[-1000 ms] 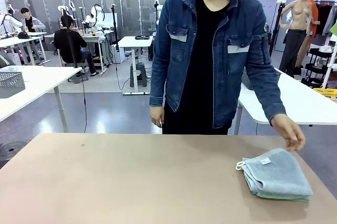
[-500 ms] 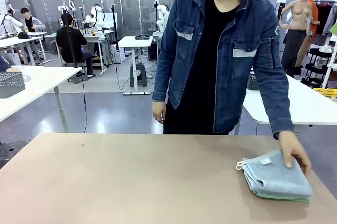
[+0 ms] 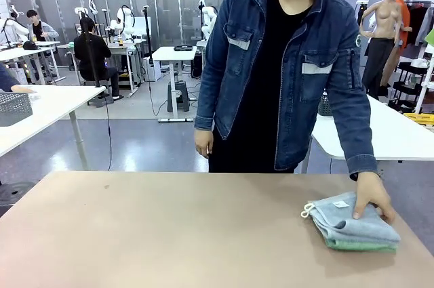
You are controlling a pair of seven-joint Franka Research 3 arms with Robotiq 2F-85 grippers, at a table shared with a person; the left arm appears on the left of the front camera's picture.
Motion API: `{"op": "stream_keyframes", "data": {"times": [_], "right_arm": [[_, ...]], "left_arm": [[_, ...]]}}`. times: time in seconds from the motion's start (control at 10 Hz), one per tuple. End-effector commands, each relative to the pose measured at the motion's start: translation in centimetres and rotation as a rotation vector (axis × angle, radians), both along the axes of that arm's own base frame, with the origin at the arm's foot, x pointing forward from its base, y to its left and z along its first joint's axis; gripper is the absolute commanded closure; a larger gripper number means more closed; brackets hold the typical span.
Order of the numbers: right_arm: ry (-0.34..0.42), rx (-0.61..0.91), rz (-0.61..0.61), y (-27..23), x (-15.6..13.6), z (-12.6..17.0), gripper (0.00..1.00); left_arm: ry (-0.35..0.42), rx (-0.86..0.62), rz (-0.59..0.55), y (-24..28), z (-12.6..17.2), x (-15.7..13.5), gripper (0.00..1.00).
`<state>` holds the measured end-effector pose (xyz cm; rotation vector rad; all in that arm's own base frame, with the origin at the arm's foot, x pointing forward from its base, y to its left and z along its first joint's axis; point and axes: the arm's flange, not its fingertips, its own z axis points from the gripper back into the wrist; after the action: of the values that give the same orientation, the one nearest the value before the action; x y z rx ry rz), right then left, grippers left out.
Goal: Fold the towels and place them in the basket.
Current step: Stack the folded Towel with hook on the right side of the table.
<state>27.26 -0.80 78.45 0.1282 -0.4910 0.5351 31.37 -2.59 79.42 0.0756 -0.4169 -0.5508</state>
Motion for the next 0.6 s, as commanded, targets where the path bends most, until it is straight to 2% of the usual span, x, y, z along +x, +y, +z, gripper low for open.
{"op": "stream_keyframes", "data": {"times": [0.0,0.5], "right_arm": [[0.008,-0.011,-0.003,0.09,-0.29,0.15,0.04],[0.008,-0.011,-0.003,0.09,-0.29,0.15,0.04]], "left_arm": [[-0.005,0.003,0.002,0.1,0.11,-0.1,0.0],[-0.005,0.003,0.002,0.1,0.11,-0.1,0.0]]}}
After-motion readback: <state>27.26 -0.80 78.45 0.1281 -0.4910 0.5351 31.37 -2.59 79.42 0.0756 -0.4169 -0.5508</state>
